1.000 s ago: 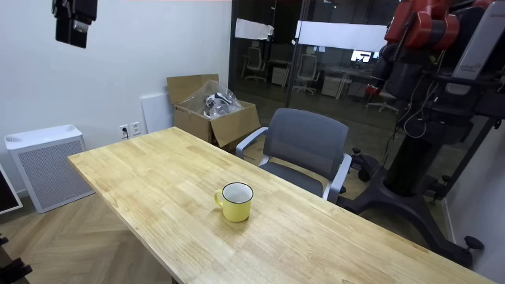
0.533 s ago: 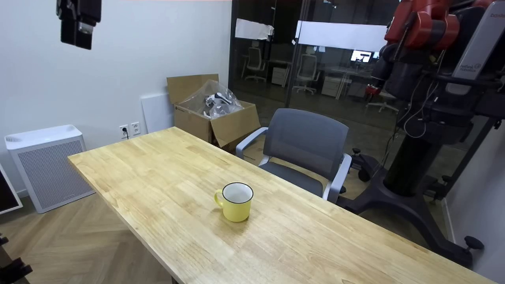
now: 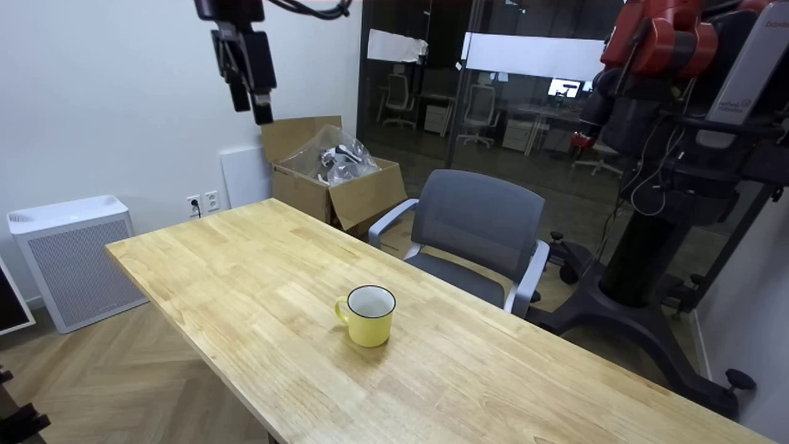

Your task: Slide the cup to the right

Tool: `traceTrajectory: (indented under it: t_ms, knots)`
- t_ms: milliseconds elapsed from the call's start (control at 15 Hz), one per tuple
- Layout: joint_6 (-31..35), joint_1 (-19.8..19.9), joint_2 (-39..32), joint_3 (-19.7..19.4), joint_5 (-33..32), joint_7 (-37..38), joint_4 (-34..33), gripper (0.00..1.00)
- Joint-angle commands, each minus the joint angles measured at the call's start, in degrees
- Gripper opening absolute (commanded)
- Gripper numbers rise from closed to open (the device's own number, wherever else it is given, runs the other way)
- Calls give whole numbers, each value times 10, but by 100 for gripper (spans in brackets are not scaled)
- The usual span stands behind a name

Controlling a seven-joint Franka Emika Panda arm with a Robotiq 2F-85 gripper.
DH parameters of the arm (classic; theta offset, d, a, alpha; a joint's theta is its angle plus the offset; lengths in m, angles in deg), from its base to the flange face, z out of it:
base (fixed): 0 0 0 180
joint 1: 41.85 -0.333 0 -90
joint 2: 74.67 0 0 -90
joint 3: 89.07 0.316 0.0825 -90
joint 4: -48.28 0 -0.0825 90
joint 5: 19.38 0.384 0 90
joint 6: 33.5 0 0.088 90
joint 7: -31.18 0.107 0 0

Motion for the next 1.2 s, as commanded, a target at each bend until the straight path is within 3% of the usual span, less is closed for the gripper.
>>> traceTrajectory:
  t_ms: [0, 333, 400, 867, 1133]
  knots:
    - [98, 31, -33, -26, -38, 65, 33, 100]
    - [140, 65, -83, -72, -73, 112, 57, 100]
    - [132, 52, -76, -74, -58, 68, 51, 100]
    - [142, 55, -92, -84, -68, 86, 55, 100]
    - [150, 57, -168, -97, -38, 74, 0, 100]
